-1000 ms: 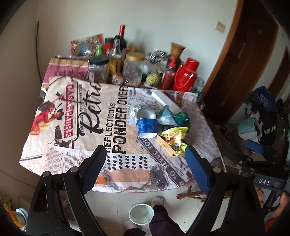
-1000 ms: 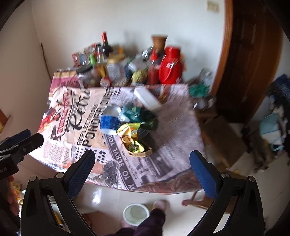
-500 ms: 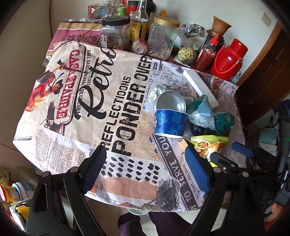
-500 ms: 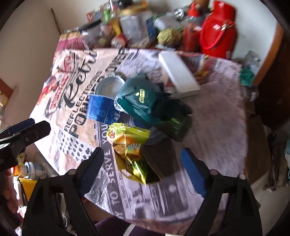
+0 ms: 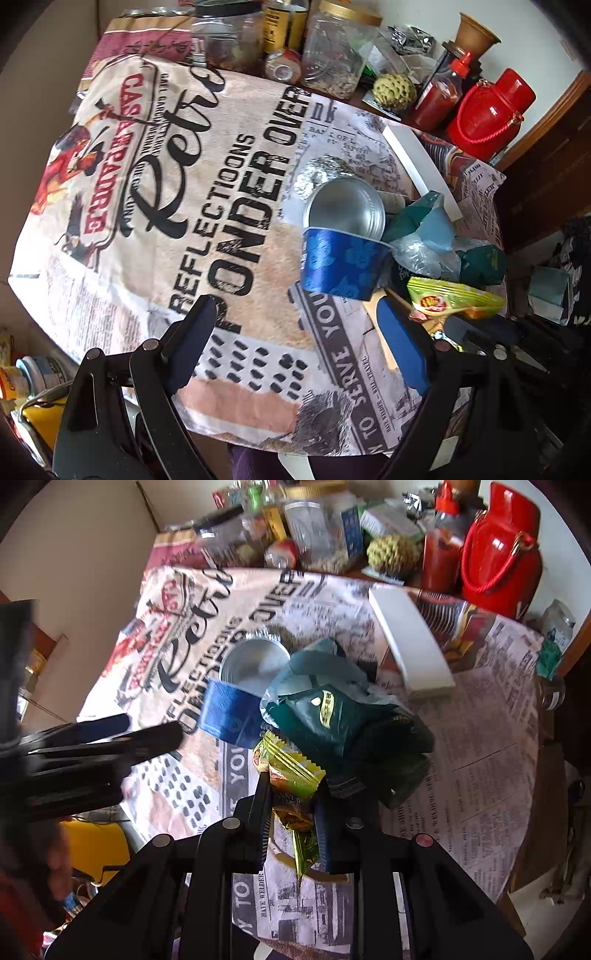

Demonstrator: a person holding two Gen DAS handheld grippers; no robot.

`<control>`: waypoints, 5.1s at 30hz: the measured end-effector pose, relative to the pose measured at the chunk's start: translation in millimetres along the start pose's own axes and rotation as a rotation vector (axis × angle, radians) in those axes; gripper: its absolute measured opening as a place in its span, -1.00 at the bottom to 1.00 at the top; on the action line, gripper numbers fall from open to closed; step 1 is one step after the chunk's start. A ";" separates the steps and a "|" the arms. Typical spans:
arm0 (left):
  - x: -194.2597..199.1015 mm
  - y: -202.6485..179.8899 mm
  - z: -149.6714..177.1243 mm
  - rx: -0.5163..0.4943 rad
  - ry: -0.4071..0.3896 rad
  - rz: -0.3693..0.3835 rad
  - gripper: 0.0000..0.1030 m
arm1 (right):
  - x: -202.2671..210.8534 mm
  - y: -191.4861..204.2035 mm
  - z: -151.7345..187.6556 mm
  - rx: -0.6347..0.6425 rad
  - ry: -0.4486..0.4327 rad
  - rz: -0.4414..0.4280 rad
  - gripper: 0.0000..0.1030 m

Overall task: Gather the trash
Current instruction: 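Grasp the blue paper cup with left gripper while right gripper grasps the yellow snack wrapper, then carry the blue cup and yellow wrapper down over the white bucket with both grippers, then open both grippers to drop the cup and wrapper into the bucket, then raise both grippers back toward the table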

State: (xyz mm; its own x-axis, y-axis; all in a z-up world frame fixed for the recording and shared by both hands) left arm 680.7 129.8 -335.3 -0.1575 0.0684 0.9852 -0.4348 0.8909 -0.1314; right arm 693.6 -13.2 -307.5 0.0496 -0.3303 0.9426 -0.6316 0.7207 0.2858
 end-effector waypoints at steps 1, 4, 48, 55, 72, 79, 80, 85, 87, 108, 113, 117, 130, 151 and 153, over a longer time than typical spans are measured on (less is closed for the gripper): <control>-2.8 -3.2 -3.2 -0.009 0.002 0.001 0.72 | 7.3 -0.4 0.1 -0.004 -0.022 -0.007 -0.63; -15.0 -11.9 -13.1 -0.039 0.016 -0.002 0.72 | 19.8 -1.7 -0.1 -0.022 -0.051 -0.022 -0.63; 131.4 52.2 73.1 -0.310 -0.254 0.122 0.15 | 130.8 59.8 74.4 -0.351 -0.396 0.108 -0.63; 160.4 59.2 120.3 -0.363 -0.281 0.141 0.15 | 142.3 78.2 104.2 -0.376 -0.421 0.136 -0.63; 194.6 15.3 251.7 -0.285 -0.329 0.162 0.15 | 167.4 100.3 206.7 -0.227 -0.426 0.099 -0.63; 176.7 -11.5 320.4 -0.255 -0.286 0.182 0.15 | 160.0 96.3 257.0 -0.183 -0.388 0.083 -0.63; 172.1 -13.7 327.7 -0.253 -0.277 0.182 0.15 | 154.6 95.2 263.7 -0.182 -0.380 0.076 -0.63; 135.5 -14.3 353.2 -0.235 -0.206 0.170 0.15 | 115.5 87.4 279.0 -0.197 -0.320 0.047 -0.63; 113.5 -9.8 356.9 -0.230 -0.161 0.153 0.15 | 96.8 83.9 286.1 -0.209 -0.289 0.036 -0.63; -232.0 68.1 379.5 -0.231 0.260 0.054 0.15 | -205.8 30.3 310.6 -0.372 0.039 -0.026 -0.63; -316.3 76.9 392.5 -0.239 0.342 0.080 0.15 | -279.9 20.1 314.2 -0.363 0.098 -0.041 -0.63; -381.4 83.5 402.2 -0.224 0.397 0.101 0.15 | -332.1 8.7 312.9 -0.347 0.120 -0.033 -0.63; -506.0 108.9 422.7 -0.180 0.524 0.118 0.16 | -442.9 -7.3 324.2 -0.304 0.217 -0.044 -0.59; -365.1 117.5 391.6 -0.177 0.413 0.051 0.16 | -324.5 33.7 309.3 -0.320 0.187 0.003 -0.04; -335.2 116.2 383.9 -0.179 0.389 0.043 0.16 | -298.2 43.3 303.9 -0.313 0.174 0.003 -0.04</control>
State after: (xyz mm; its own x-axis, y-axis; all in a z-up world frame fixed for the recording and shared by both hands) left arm 342.6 38.0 -723.2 0.1893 0.2407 0.9520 -0.2686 0.9452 -0.1855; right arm 416.4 -68.7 -628.7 0.1959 -0.2385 0.9512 -0.3656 0.8823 0.2965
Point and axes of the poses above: each gripper's, at about its wrist camera, not at the fingertips, and x roughly against the way its jaws point, y to its left, z to its underside, the point moved 8 cm from there along -x, roughly the way its jaws point, and after that the axes turned 13 degrees about y, right-handed, at the moved point
